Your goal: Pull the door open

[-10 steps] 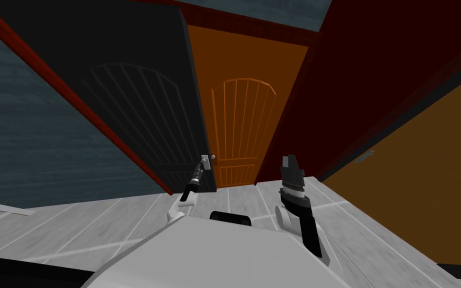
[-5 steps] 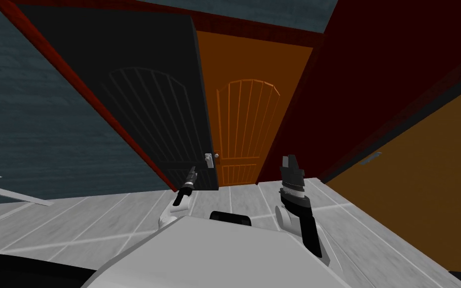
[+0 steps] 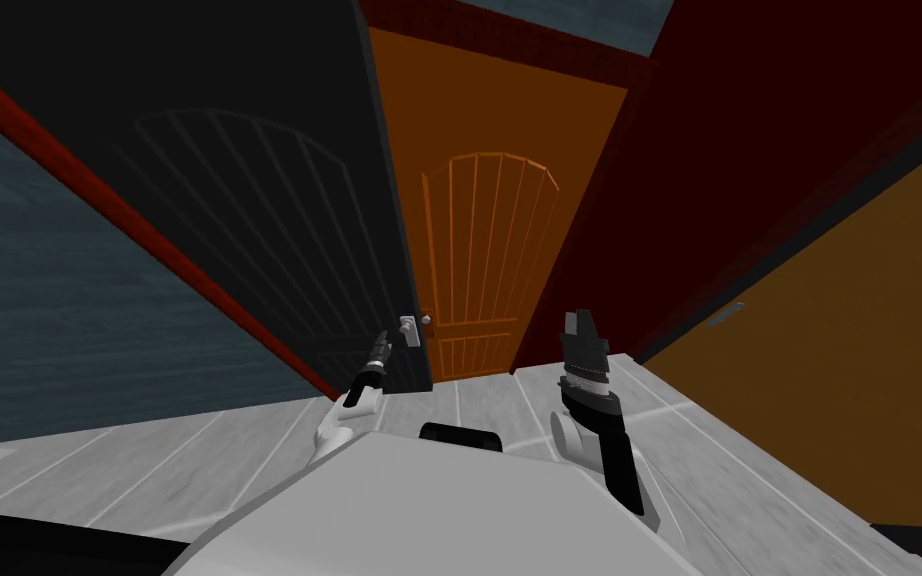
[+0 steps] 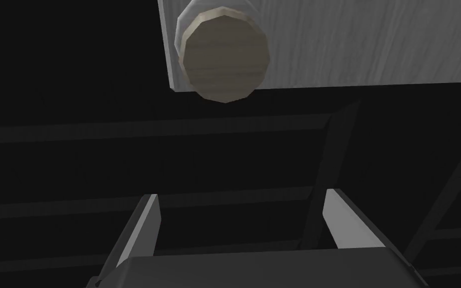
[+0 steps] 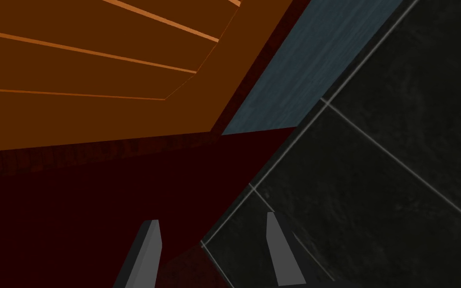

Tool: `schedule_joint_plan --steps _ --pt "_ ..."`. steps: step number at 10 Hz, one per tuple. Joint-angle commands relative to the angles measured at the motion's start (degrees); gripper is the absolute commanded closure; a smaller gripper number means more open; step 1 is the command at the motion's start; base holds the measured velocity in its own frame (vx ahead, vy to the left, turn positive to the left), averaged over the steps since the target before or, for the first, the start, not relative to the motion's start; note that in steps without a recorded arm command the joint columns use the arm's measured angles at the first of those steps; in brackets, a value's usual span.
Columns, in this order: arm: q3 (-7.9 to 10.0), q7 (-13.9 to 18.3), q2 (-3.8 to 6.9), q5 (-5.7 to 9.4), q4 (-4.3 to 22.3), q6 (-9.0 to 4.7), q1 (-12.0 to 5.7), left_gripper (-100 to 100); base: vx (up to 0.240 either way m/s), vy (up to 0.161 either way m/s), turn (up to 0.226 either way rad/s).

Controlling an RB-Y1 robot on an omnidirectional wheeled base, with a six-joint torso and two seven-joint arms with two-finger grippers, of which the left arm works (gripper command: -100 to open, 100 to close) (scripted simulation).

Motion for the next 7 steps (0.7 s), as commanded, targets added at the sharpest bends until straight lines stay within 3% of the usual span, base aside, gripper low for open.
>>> schedule_joint_plan --steps 1,3,4,7 --pt "-0.76 0.15 -0.22 -0.02 -0.41 -0.16 -0.67 -100 0.201 -0.05 -0.142" --pt "-0.95 0.18 -0.26 -0.04 -0.24 -0.35 -0.95 -100 0.146 -0.054 -0.066" --pt "-0.95 0.18 -0.26 -0.04 -0.24 -0.35 -0.95 100 -0.009 0.005 0.019" --pt "-0.95 0.18 -0.26 -0.04 -0.24 -0.35 -0.95 100 -0.027 0.008 -0.011"
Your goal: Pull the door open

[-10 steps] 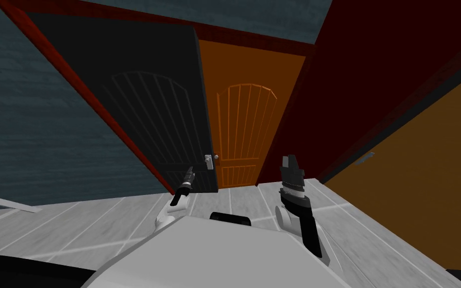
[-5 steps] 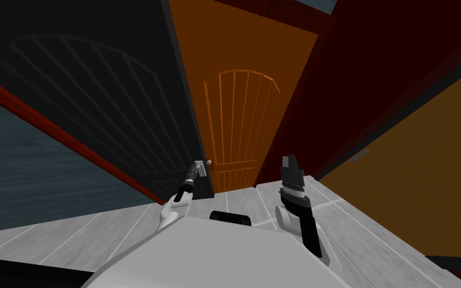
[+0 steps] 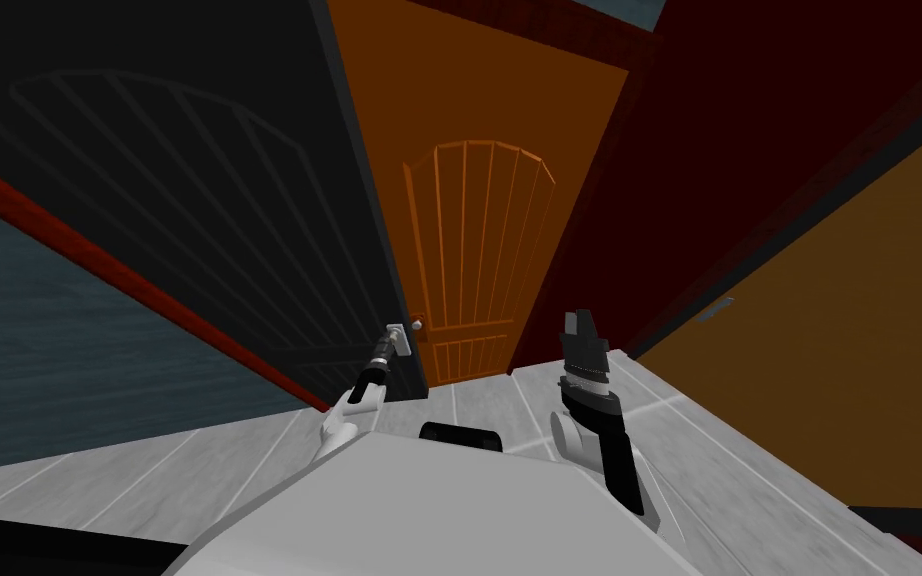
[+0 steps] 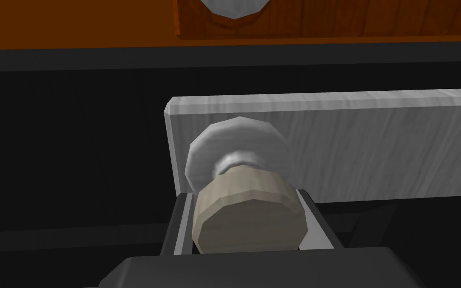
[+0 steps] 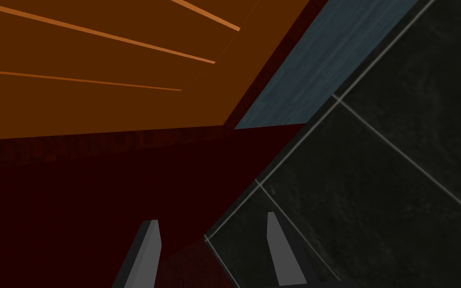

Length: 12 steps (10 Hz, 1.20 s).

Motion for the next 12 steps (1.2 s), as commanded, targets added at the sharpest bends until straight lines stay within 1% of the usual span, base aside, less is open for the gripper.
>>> schedule_joint_plan --steps 1,2,3,4,7,8,11,12 --pt "0.16 0.05 0.04 0.05 0.04 0.03 0.12 100 -0.011 -0.003 0.005" --pt "0.16 0.05 0.04 0.05 0.04 0.03 0.12 100 0.0 0.0 0.0" --pt "0.5 0.26 0.59 0.18 0.37 0.0 0.99 100 -0.117 0.038 0.019" --pt "0.59 0.35 0.78 0.22 0.44 -0.02 1.21 100 -0.179 0.042 -0.03" --pt "0.41 1.19 2.06 0.52 0.68 -0.35 2.17 100 -0.196 0.04 0.009" --pt "-0.53 1.43 2.07 0.41 -0.28 -0.52 2.33 -100 -0.199 0.029 -0.078" --pt "-3.47 2.42 2.57 0.11 -1.95 -0.84 2.96 -100 -0.222 0.035 -0.116" --pt "-4.8 2.87 2.8 -0.02 -2.7 -0.99 3.25 -100 -0.269 0.058 -0.124"
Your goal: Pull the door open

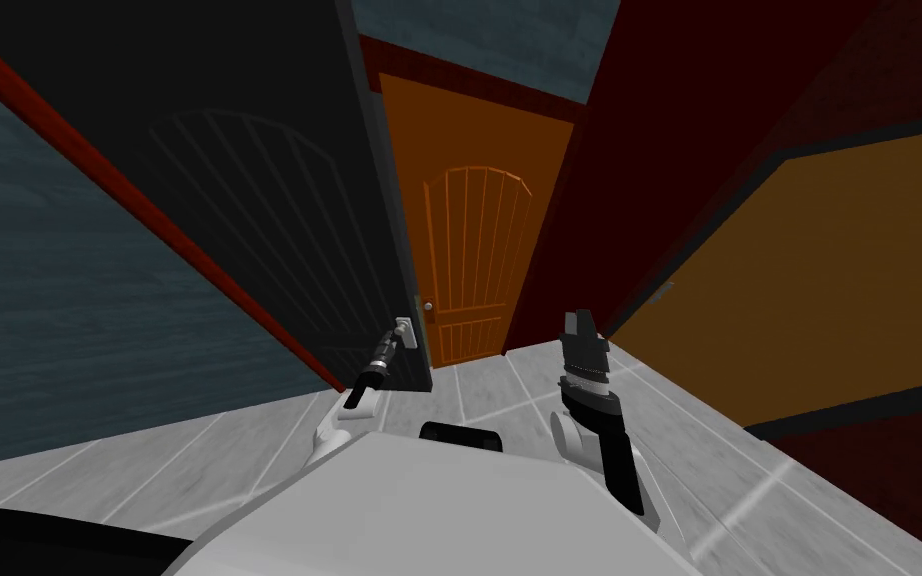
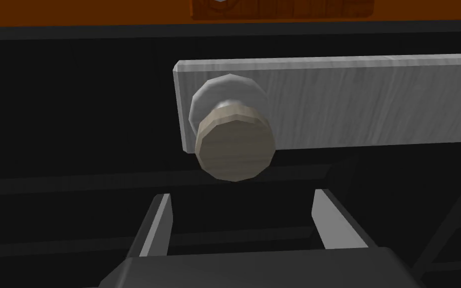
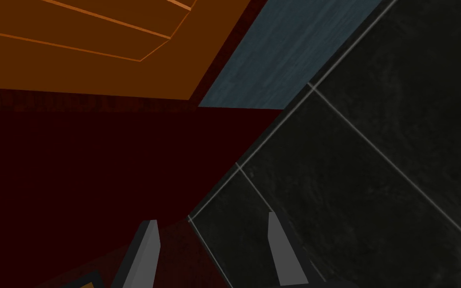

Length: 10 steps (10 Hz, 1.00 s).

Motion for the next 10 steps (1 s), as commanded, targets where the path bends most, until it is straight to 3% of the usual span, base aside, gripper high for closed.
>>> schedule_joint_plan --steps 1,2,3,8,9,10 --pt "-1.6 0.34 -0.17 -0.28 -1.34 -0.04 0.61 -100 -0.231 0.018 -0.14" --pt "-2.43 0.61 -0.03 -0.37 -1.81 -0.13 0.79 -100 -0.208 -0.003 -0.094" --pt "-1.86 0.53 0.09 -0.24 -1.36 -0.14 0.62 -100 -0.093 0.001 -0.014" --pt "-1.0 0.6 0.24 0.01 0.24 -0.87 -0.55 -100 0.17 0.026 -0.035" --pt "-1.0 0.6 0.24 0.01 0.24 -0.87 -0.55 100 -0.007 -0.001 0.011" --pt "-1.0 0.6 0.24 0.01 0.24 -0.87 -0.55 100 -0.03 -0.001 -0.002"
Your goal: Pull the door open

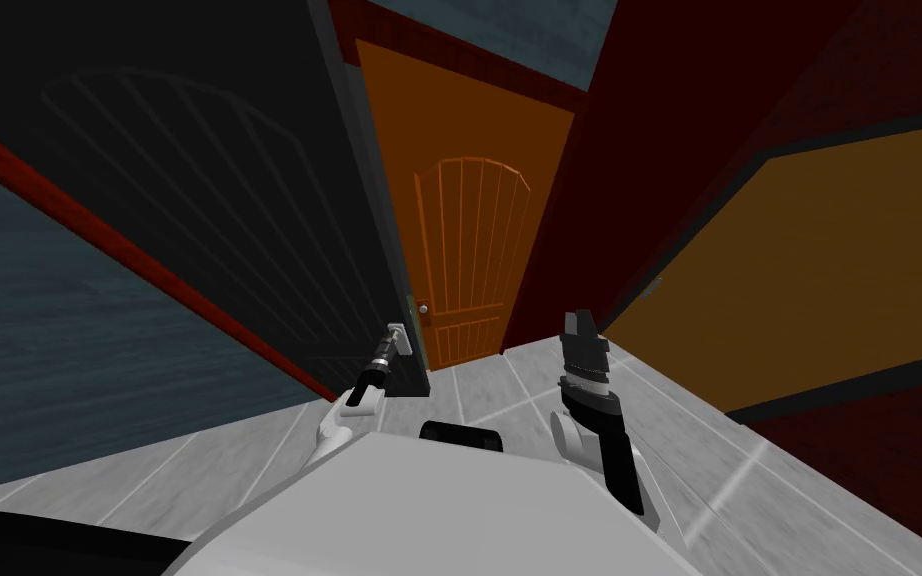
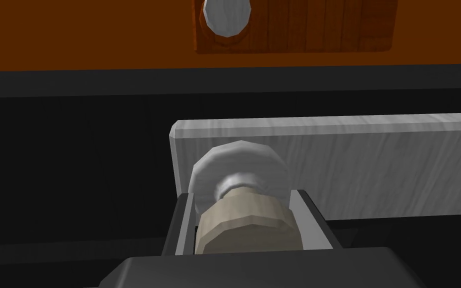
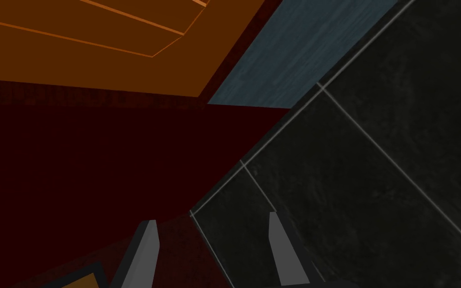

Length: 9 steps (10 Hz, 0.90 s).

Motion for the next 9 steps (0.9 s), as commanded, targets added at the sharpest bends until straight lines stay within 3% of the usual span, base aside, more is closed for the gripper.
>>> schedule_joint_plan --steps 1,4,5,8,9 --pt "-0.16 0.0 -0.12 -0.02 0.19 0.17 0.26 100 -0.035 -0.003 -0.006" --pt "-0.16 0.0 -0.12 -0.02 0.19 0.17 0.26 100 -0.018 -0.003 0.004" --pt "-0.91 0.93 1.13 0.11 0.21 -0.26 0.91 100 -0.132 0.115 -0.199" --pt "-2.21 2.63 3.24 0.4 0.0 -1.22 1.81 100 -0.226 0.095 -0.207" --pt "-2.96 3.62 4.46 0.57 -0.12 -1.77 2.33 100 -0.236 0.109 -0.236"
